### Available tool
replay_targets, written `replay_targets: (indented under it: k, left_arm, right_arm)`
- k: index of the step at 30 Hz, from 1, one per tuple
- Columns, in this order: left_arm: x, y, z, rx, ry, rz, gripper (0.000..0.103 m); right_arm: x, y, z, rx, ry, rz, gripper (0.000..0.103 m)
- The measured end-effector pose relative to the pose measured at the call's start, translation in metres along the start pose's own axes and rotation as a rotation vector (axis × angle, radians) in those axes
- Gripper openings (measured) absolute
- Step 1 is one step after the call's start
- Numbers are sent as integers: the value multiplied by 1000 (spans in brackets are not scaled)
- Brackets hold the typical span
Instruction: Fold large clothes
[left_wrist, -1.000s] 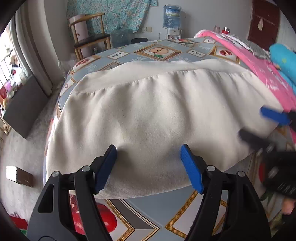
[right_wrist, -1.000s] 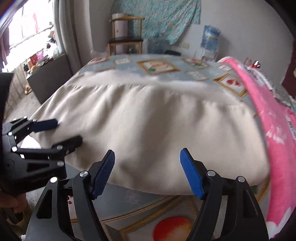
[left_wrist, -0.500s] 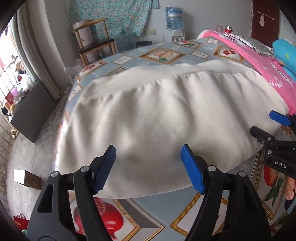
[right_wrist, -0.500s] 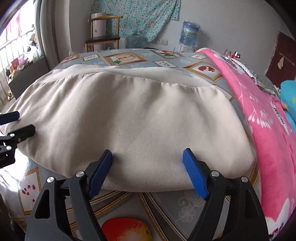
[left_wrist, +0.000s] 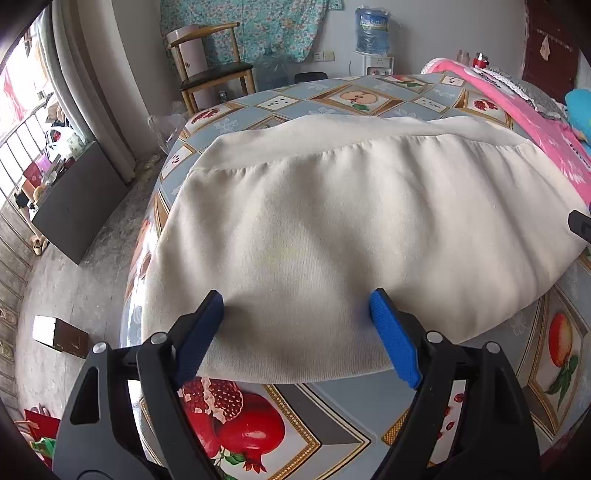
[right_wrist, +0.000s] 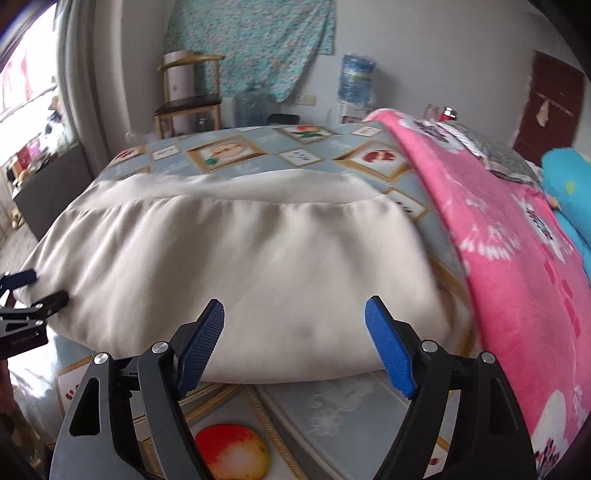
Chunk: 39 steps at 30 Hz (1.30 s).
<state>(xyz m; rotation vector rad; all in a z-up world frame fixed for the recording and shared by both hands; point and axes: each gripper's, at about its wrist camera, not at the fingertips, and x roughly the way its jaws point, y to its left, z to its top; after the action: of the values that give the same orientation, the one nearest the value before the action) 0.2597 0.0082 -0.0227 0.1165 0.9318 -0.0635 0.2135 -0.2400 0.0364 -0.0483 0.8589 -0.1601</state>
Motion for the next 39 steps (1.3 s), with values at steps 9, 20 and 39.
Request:
replay_targets:
  k: [9, 20, 39]
  left_arm:
    - [3, 3, 1, -17, 7, -22, 80]
    - [4, 8, 2, -23, 16, -37, 81]
    - [7, 11, 5, -41, 48, -65, 81]
  right_arm:
    - [11, -7, -6, 39, 56, 19, 77]
    - [28, -2, -18, 21, 69, -9, 78]
    - [13, 39, -18, -59, 72, 24, 79]
